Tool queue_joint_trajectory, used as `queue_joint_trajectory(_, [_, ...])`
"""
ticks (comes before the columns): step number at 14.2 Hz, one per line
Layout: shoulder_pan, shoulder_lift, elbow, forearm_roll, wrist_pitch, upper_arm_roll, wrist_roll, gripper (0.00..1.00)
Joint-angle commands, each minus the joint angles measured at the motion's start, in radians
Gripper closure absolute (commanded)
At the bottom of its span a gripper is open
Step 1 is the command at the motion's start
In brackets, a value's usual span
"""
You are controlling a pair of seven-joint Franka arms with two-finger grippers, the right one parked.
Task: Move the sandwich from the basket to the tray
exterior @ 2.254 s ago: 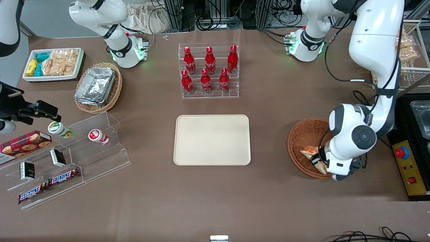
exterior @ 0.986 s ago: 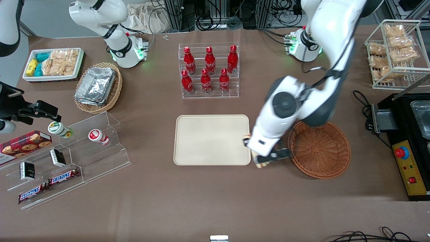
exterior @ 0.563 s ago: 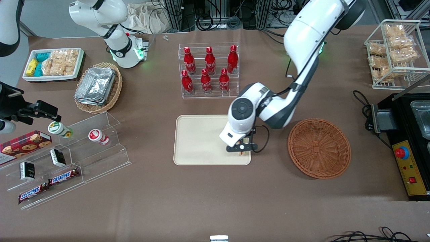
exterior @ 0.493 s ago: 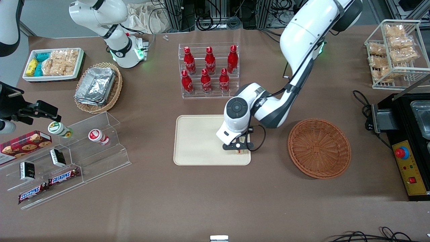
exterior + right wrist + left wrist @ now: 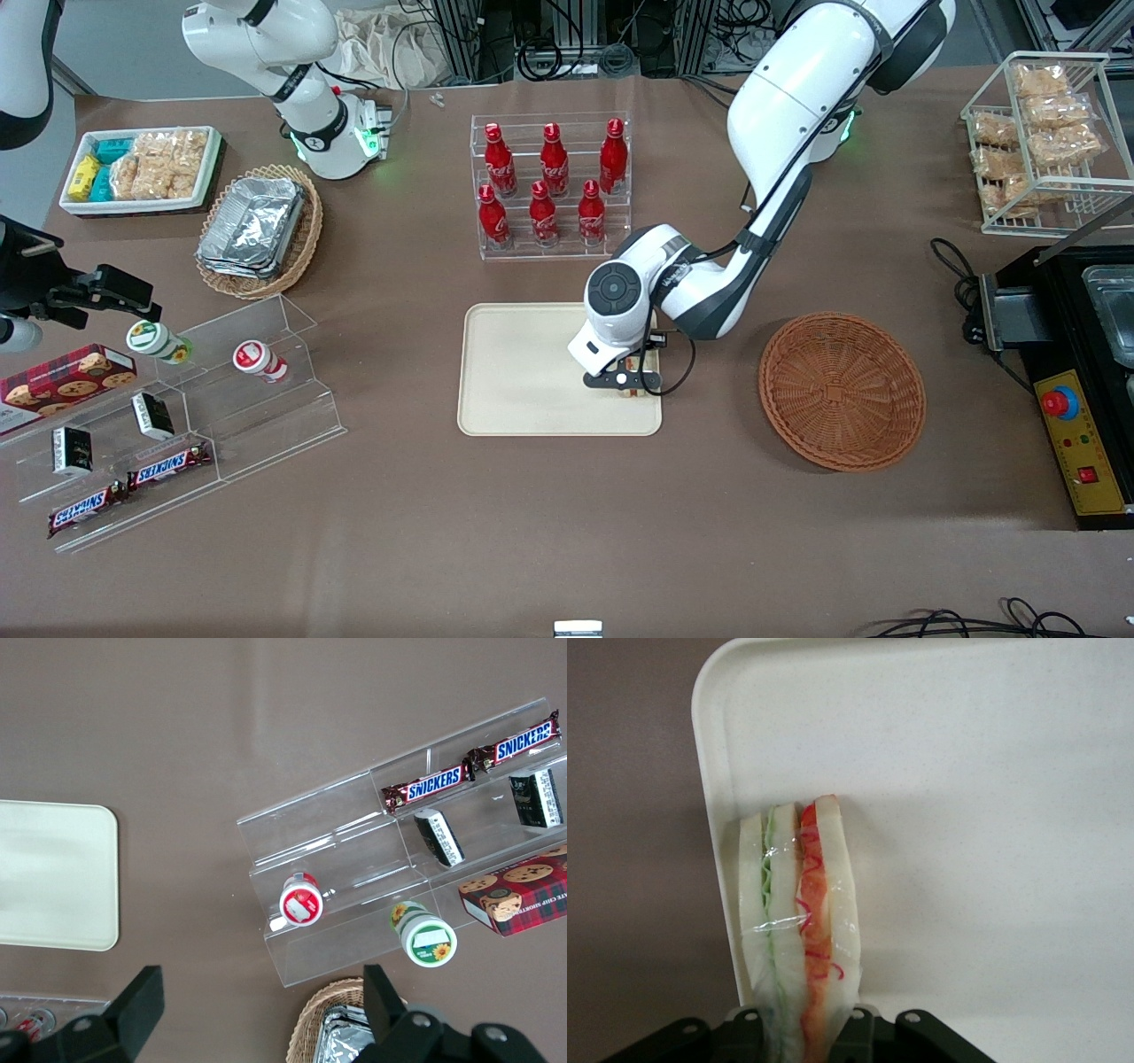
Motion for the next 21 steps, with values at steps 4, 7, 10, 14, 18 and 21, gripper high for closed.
queue_joint_trajectory(4, [0.002, -0.062, 0.027, 0.006, -0.008, 0.013, -0.014, 0.0])
queue_joint_trajectory(7, [0.007, -0.134, 0.027, 0.003, -0.056, 0.053, -0.035, 0.0])
queue_joint_trajectory(10, [0.089, -0.242, 0.0, -0.011, -0.152, 0.081, -0.038, 0.0])
queue_joint_trajectory(14, [0.218, -0.479, -0.158, -0.1, -0.162, 0.08, 0.064, 0.0])
queue_joint_trajectory(18, [0.327, -0.697, -0.313, -0.125, -0.165, 0.085, 0.174, 0.0])
queue_joint_trajectory(21, [0.415, -0.765, -0.321, -0.166, -0.24, 0.088, 0.325, 0.0])
